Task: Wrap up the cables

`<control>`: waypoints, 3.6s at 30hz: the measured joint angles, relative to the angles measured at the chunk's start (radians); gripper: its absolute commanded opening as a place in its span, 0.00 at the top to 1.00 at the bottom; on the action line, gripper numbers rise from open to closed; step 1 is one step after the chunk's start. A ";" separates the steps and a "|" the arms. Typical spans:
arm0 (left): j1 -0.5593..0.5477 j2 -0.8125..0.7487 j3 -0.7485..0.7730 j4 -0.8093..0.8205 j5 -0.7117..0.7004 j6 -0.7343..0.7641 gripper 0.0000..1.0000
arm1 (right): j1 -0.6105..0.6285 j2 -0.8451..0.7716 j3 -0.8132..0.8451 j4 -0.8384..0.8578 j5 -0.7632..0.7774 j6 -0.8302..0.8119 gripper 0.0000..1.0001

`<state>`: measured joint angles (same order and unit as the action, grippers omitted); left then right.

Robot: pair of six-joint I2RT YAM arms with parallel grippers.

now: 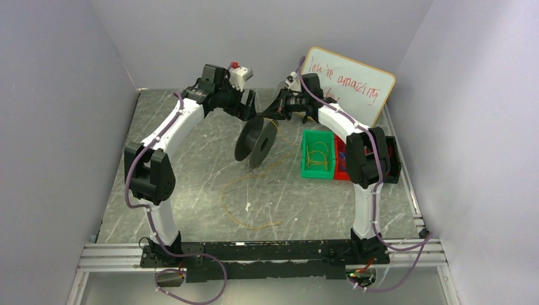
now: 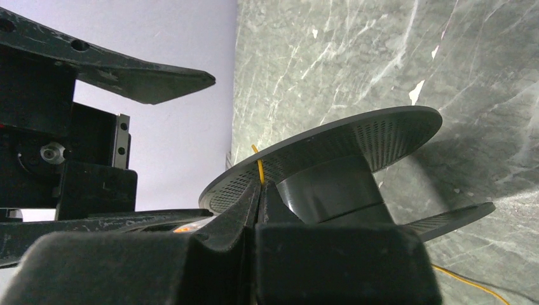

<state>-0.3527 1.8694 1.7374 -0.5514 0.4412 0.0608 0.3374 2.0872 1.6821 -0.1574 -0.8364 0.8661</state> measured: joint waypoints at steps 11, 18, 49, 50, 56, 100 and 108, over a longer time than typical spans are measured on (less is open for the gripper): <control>0.008 0.010 0.025 0.032 0.130 0.023 0.06 | 0.005 0.000 0.000 0.000 0.001 -0.003 1.00; 0.014 0.057 0.045 0.039 0.265 0.053 0.06 | 0.008 0.000 0.000 0.000 0.001 -0.003 1.00; 0.028 0.106 0.028 0.034 0.404 0.093 0.40 | 0.013 0.000 0.000 -0.008 0.001 -0.004 1.00; 0.028 0.106 0.024 0.032 0.405 0.096 0.40 | 0.013 0.000 0.000 -0.008 0.001 -0.004 1.00; 0.029 0.106 0.018 0.027 0.409 0.111 0.55 | 0.013 0.000 0.000 -0.009 0.000 -0.004 1.00; -0.092 -0.098 -0.040 -0.195 0.246 0.436 0.97 | -0.023 -0.076 0.148 -0.296 0.079 -0.599 0.54; -0.183 -0.129 0.063 -0.269 0.048 0.469 0.97 | -0.013 -0.206 0.119 -0.315 -0.005 -0.766 0.38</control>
<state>-0.5362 1.7401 1.8004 -0.8200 0.4896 0.5297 0.3241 1.8816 1.8015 -0.4721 -0.8410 0.1001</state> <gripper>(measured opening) 0.051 0.600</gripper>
